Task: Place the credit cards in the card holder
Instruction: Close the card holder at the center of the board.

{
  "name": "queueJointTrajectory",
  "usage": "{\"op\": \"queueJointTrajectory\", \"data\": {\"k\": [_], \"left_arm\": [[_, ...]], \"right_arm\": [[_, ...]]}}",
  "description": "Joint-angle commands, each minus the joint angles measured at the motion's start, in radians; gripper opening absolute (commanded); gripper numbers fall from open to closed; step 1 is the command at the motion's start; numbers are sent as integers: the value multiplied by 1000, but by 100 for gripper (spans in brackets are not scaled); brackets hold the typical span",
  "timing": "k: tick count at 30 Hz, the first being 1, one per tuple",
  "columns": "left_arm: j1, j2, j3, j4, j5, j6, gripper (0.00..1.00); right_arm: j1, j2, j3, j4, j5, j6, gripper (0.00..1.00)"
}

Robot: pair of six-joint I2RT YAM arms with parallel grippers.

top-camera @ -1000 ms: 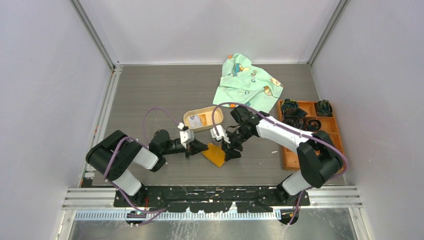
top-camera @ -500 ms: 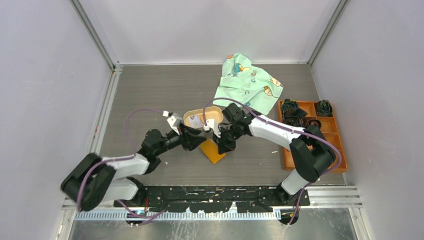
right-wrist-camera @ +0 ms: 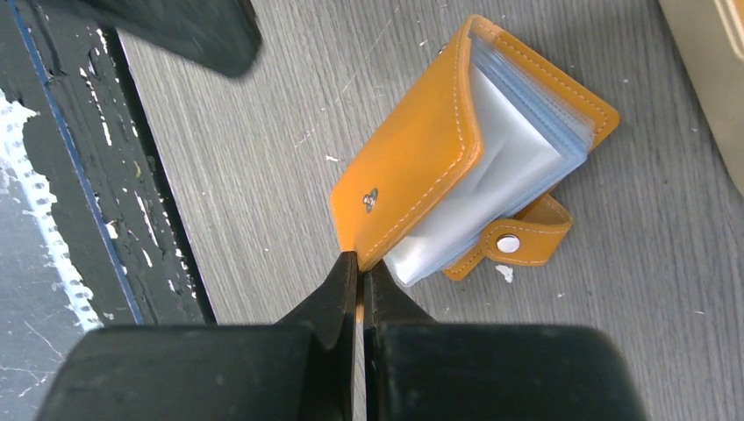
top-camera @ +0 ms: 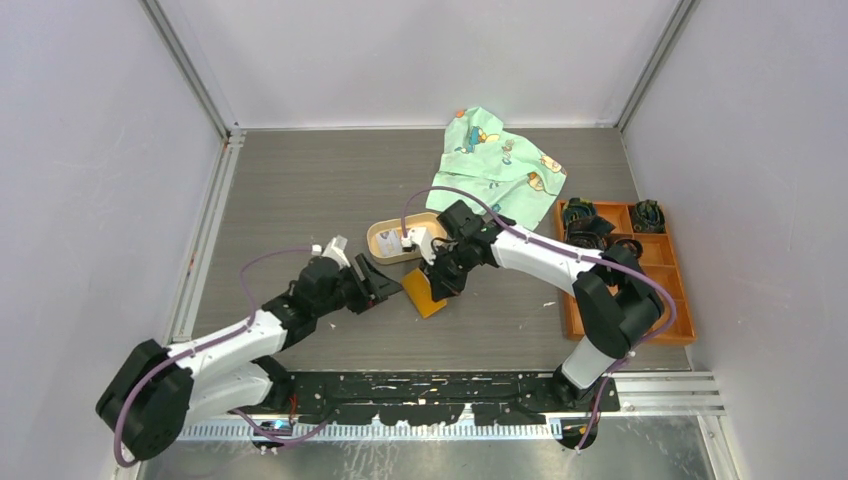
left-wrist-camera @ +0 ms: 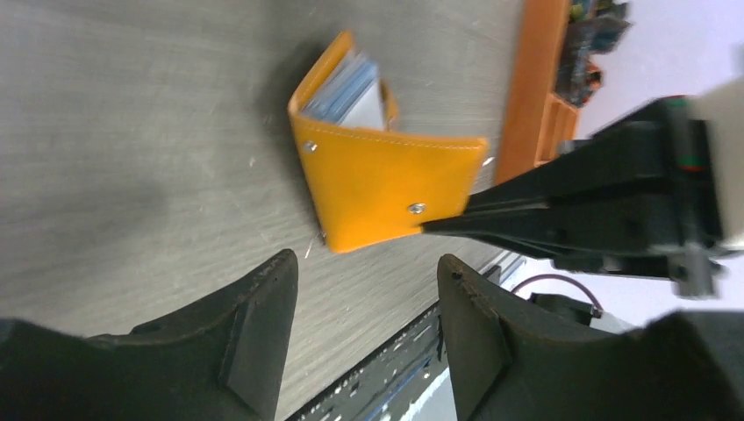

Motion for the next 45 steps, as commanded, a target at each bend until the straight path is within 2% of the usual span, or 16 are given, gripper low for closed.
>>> {"op": "queueJointTrajectory", "data": {"k": [1, 5, 8, 15, 25, 28, 31, 33, 38, 40, 42, 45], "left_arm": [[-86, 79, 116, -131, -131, -145, 61], [-94, 190, 143, -31, -98, -155, 64], [-97, 241, 145, 18, -82, -162, 68], [-102, 228, 126, 57, -88, -156, 73], [-115, 242, 141, 8, -84, -197, 76], [-120, 263, 159, -25, -83, -199, 69], [-121, 277, 156, -33, -75, -201, 44], [-121, 278, 152, -39, -68, -196, 32], [-121, 271, 157, -92, -69, -162, 14], [-121, 266, 174, -134, -70, -128, 13], [-121, 262, 193, -177, -70, -92, 13], [-121, 272, 220, -213, -60, -54, 13]], "right_arm": [[25, 9, 39, 30, 12, 34, 5], [35, 20, 42, 36, -9, 53, 11], [34, 26, 46, 38, -52, 75, 22], [34, 43, 60, 43, -140, 111, 39], [36, 21, 47, 74, -251, 124, 42], [35, 11, 42, 73, -286, 108, 43], [30, 7, 49, 44, -271, 67, 43], [11, 4, 54, 14, -269, 27, 43], [-55, -60, 43, -94, -299, -212, 43], [-97, -108, 18, -132, -314, -365, 46], [-132, -167, -41, -155, -325, -587, 55], [-140, -214, -137, -218, -281, -1028, 72]]}}
